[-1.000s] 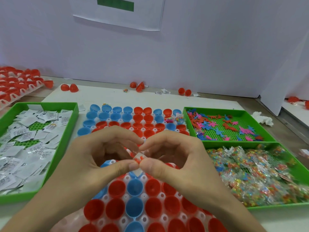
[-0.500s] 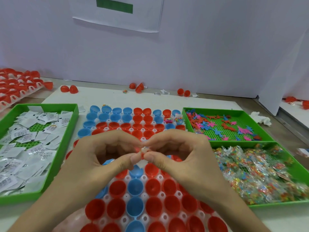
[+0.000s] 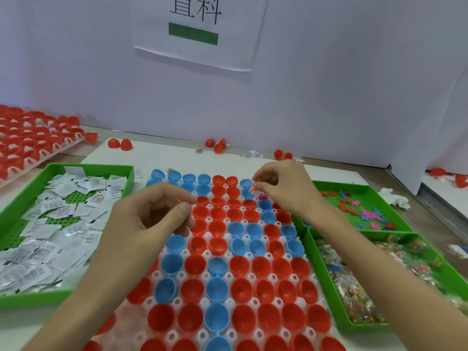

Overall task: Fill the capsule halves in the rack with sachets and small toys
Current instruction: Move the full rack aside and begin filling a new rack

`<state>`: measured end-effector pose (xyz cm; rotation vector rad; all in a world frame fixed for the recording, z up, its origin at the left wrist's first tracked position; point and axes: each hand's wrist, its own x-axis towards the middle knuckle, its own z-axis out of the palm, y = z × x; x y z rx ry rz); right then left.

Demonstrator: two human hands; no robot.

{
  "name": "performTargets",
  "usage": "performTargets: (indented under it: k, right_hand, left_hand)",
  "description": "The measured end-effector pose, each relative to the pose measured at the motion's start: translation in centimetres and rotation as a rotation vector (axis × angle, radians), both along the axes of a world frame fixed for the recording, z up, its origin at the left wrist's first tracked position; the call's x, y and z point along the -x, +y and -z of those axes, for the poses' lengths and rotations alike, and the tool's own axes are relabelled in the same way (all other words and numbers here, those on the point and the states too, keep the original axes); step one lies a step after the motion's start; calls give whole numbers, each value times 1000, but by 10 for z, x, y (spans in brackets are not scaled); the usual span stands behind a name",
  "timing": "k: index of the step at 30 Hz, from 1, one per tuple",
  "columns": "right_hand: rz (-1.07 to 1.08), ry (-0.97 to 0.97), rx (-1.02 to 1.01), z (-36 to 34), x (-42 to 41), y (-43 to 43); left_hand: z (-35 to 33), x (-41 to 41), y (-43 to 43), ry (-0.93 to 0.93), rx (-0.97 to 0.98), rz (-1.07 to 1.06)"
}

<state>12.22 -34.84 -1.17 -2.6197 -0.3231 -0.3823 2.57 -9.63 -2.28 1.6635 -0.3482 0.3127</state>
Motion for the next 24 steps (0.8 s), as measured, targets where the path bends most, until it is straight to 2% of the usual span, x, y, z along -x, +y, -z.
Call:
performTargets:
  k: [6, 12, 17, 20, 24]
  right_hand:
    - [3, 4, 56, 11, -13, 13]
    - [46, 14, 247, 18, -16, 20]
    - [81, 6, 249, 19, -21, 21]
    - [47, 17, 166, 21, -19, 19]
    - [-2, 33, 60, 19, -10, 13]
  left_hand:
    - [1, -3, 4, -5, 12, -24]
    - [1, -3, 6, -7, 50, -39]
    - [-1, -5, 10, -18, 40, -90]
    - [-3, -11, 21, -13, -21, -137]
    - [4, -24, 40, 74, -270, -259]
